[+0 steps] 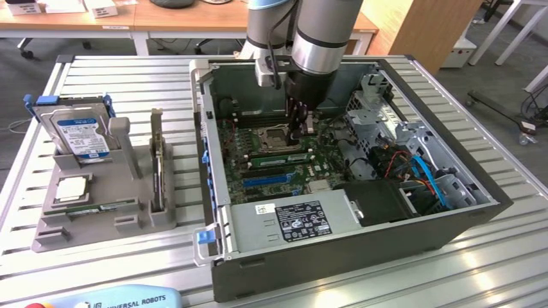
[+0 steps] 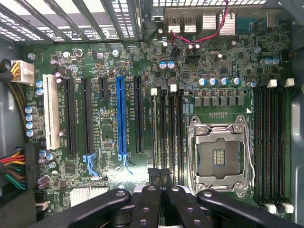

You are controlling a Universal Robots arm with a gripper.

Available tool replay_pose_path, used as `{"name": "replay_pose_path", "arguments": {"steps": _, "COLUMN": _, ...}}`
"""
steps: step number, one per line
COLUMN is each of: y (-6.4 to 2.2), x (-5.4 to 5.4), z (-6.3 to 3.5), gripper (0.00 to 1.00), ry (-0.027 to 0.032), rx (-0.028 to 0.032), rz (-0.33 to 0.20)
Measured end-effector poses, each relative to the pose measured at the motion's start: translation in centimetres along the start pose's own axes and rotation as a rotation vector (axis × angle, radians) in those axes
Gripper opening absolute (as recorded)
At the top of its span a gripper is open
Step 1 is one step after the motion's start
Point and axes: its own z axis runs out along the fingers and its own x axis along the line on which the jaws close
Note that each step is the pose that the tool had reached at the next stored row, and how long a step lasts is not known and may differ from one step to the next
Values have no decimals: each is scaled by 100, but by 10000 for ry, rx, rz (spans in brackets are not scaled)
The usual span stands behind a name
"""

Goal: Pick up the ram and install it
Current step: 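Press down the ram until it locks into place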

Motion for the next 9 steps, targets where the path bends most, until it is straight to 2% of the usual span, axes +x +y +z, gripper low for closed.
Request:
{"name": "replay_pose_path", "arguments": {"steps": 6, "y": 0, "x": 0, "z": 0, "gripper": 10, "ry": 0, "rx": 0, "rz": 9}}
{"name": "replay_pose_path", "arguments": {"steps": 9, "y": 0, "x": 0, "z": 1, "gripper": 10, "ry": -4, "rx": 0, "rz": 229}}
